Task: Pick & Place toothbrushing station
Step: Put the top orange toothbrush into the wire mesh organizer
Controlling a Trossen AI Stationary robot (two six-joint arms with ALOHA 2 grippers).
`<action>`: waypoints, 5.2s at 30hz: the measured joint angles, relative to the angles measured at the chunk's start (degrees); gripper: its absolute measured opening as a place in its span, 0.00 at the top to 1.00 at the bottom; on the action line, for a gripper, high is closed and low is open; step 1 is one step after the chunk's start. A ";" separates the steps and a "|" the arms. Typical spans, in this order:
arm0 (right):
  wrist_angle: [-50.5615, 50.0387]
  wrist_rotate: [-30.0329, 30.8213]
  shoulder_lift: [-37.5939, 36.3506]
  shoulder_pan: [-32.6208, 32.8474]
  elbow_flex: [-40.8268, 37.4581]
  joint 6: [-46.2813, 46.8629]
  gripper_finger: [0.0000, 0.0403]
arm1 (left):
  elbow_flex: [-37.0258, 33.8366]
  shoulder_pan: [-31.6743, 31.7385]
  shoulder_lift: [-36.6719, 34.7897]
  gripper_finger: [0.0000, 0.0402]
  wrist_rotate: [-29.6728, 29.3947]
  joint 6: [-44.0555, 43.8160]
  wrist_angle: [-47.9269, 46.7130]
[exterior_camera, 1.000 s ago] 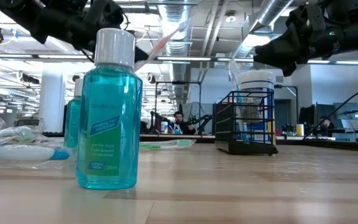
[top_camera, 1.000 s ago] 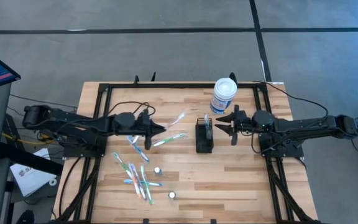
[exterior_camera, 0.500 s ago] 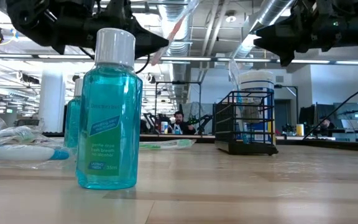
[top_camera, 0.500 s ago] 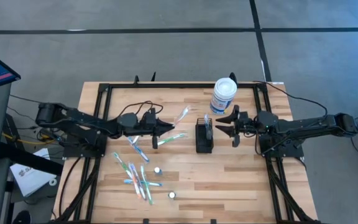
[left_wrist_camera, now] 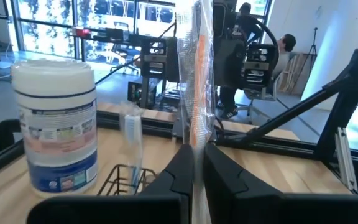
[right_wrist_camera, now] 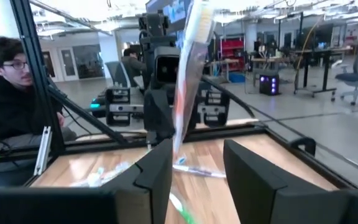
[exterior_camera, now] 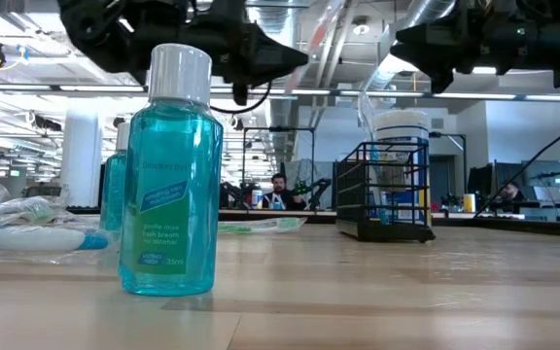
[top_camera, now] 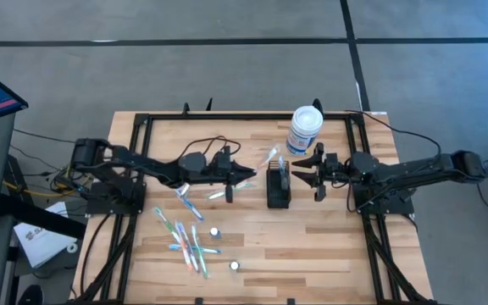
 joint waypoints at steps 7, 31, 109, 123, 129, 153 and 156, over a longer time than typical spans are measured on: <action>4.25 -1.30 1.39 0.00 0.03 -0.20 0.66 | 4.43 -0.78 4.51 0.98 0.42 1.43 0.07; 7.38 -2.62 2.00 0.70 0.04 -0.60 0.66 | 16.07 -2.49 16.32 0.98 0.32 3.04 0.32; 12.86 -7.14 9.66 0.29 2.89 -4.74 0.99 | 16.62 -2.44 17.30 0.86 -1.67 4.04 0.66; 3.95 -6.91 3.37 -1.15 2.94 -4.52 1.00 | 16.62 -2.42 15.20 0.78 -1.60 4.04 -0.70; -2.12 -4.01 -0.91 -2.58 2.94 -4.55 1.00 | 16.64 -2.44 10.52 0.78 -1.58 4.07 -8.48; -9.95 -2.11 -1.65 -10.82 2.94 -4.49 1.00 | 16.64 -4.04 7.86 0.78 -1.54 4.07 -14.69; -11.34 -2.14 -1.63 -10.84 2.94 -4.48 1.00 | 16.64 -4.03 7.86 0.78 -1.55 4.07 -14.69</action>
